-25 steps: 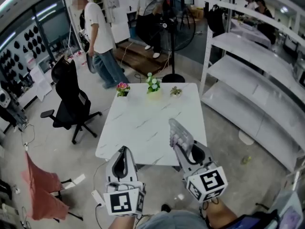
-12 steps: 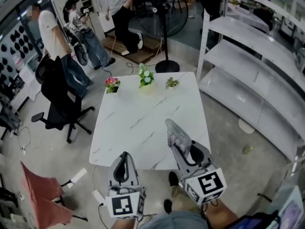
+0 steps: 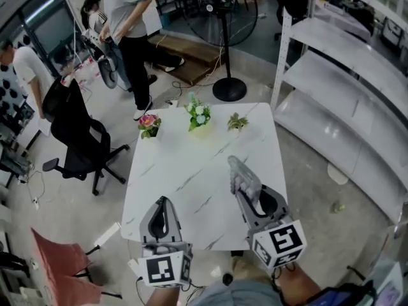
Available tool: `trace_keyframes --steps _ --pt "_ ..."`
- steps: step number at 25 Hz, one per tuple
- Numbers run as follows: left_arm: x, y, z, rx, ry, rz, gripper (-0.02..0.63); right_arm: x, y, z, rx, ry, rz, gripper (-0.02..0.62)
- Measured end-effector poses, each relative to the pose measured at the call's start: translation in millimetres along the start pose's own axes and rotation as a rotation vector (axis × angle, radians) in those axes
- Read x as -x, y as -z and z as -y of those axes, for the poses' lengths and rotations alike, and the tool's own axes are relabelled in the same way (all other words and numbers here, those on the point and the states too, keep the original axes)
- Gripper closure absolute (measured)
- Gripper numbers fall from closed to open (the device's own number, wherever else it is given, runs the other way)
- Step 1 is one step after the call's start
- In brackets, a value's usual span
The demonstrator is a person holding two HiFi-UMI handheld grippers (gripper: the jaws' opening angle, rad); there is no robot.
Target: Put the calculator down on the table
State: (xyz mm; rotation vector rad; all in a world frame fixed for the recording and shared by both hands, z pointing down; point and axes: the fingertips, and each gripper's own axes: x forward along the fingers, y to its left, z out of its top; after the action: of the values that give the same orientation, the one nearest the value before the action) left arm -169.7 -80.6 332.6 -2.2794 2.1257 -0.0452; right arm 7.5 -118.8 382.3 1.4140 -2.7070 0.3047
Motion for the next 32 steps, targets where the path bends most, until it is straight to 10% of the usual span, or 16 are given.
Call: trace_keyframes --steps 16,32 --pt "-72.0 -67.3 -33.8 -0.053 -0.123 0.136 0.598 -79.5 -88.6 31.4 0.075 -0.075 0.122 0.453" --pt "-110.4 2.7 -56.8 -0.04 -0.079 0.0 0.598 -130.6 1.8 34.5 0.034 -0.036 -0.094 0.453"
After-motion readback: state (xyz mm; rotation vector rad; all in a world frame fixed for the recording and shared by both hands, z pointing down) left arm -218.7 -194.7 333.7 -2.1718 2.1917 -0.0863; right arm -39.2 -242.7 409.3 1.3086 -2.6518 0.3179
